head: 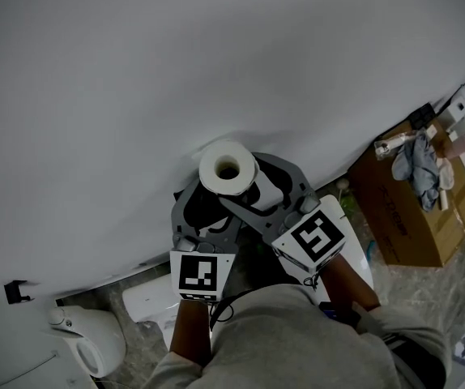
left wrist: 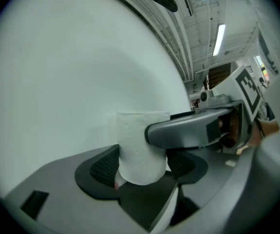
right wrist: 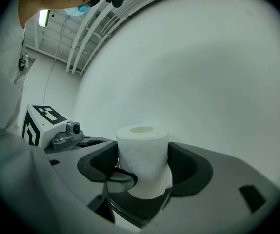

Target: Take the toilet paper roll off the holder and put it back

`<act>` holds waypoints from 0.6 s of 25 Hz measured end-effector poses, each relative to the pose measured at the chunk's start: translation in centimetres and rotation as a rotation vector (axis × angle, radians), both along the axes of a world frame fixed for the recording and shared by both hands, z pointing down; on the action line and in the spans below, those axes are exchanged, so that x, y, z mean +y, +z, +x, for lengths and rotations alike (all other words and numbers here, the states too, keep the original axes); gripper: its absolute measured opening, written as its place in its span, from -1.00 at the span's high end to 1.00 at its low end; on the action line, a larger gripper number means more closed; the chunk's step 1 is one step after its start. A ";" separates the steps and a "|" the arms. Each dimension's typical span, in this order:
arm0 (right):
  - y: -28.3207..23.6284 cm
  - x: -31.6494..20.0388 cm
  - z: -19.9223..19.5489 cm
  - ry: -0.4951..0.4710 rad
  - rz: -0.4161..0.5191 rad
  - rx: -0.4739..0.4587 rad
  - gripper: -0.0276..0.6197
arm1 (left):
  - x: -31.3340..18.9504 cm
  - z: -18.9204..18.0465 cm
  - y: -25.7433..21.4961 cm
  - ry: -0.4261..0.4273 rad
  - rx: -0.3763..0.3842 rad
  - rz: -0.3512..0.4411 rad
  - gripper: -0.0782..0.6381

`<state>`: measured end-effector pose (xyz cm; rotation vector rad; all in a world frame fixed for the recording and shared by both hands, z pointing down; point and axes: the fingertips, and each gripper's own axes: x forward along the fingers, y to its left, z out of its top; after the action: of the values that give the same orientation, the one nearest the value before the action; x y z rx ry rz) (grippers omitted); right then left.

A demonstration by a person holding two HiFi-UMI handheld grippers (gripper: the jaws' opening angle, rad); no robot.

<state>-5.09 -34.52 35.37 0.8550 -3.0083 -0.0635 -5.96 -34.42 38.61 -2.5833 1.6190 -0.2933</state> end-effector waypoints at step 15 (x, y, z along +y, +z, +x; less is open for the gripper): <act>3.3 -0.6 0.1 0.005 -0.092 0.017 -0.07 | -0.2 -0.1 2.7 -0.020 -0.029 -0.085 -0.10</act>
<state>-4.99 -35.14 38.62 0.8487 -2.9665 0.0668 -6.04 -34.60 41.35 -2.6116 1.6587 -0.4079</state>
